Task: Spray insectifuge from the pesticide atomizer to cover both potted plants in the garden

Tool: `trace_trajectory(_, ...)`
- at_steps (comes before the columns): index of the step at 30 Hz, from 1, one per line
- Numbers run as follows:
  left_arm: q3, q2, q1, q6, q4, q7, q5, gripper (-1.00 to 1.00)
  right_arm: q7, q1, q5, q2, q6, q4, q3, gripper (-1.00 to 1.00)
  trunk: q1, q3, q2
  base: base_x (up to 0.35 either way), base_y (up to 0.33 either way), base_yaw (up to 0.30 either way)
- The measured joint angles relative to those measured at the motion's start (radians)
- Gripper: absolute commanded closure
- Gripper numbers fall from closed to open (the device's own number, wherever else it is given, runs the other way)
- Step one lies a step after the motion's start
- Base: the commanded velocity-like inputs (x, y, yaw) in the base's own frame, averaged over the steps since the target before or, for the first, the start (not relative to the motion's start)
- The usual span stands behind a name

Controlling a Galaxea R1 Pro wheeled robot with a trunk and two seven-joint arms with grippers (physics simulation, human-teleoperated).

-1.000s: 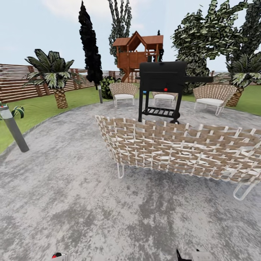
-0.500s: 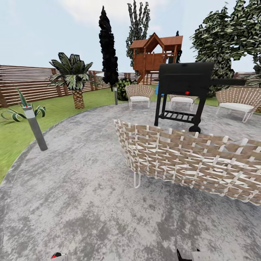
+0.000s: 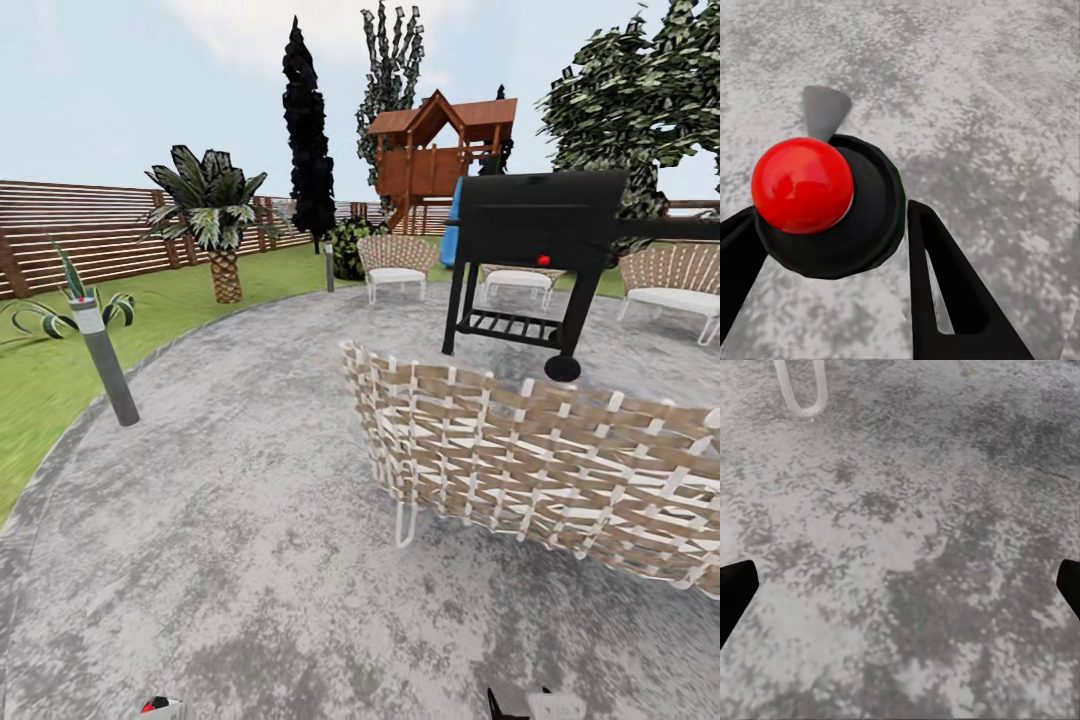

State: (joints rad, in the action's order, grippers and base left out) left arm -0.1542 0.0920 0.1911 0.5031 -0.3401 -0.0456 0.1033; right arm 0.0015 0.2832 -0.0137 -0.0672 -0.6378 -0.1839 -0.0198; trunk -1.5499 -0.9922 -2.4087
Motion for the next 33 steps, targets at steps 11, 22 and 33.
trace_trajectory(11, 0.0, 0.0, 0.0, -0.001, 0.0, 0.0, 0.0, 1.0, -0.003, 0.0, 0.0, 0.0, 0.0, -0.001, 0.0, -1.0, 0.0, 0.0, 0.0, 0.289, 0.199, 0.0)
trace_trajectory(22, 0.0, 0.0, 0.0, -0.001, 0.0, 0.0, 0.001, 1.0, -0.003, 0.0, 0.0, 0.0, -0.002, -0.002, 0.0, -1.0, 0.0, 0.0, 0.0, 0.282, 0.229, 0.0)
trace_trajectory(33, 0.0, 0.0, 0.0, -0.001, 0.0, 0.0, 0.001, 1.0, -0.003, 0.0, -0.001, 0.0, -0.001, -0.001, 0.002, -1.0, 0.0, 0.0, 0.0, 0.249, 0.249, 0.0)
